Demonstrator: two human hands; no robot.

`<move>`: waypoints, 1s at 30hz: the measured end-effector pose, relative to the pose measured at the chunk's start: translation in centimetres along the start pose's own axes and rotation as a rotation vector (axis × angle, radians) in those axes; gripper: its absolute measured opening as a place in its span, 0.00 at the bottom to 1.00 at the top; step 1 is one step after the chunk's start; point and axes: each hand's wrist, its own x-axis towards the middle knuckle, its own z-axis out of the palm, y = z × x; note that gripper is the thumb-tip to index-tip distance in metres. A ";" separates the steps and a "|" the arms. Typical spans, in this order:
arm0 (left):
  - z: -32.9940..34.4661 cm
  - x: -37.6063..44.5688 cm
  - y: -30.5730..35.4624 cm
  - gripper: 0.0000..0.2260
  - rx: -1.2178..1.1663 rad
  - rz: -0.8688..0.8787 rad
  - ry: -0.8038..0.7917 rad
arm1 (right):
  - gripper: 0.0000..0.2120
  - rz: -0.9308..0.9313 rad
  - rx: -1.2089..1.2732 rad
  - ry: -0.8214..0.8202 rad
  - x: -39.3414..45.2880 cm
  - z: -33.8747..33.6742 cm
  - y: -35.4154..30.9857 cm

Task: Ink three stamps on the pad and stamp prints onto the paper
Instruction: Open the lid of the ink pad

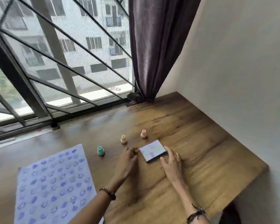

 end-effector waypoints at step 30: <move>-6.5 -12.8 -3.4 0.09 -0.148 -0.322 0.245 | 0.38 -0.154 -0.175 0.065 -13.9 7.4 -6.3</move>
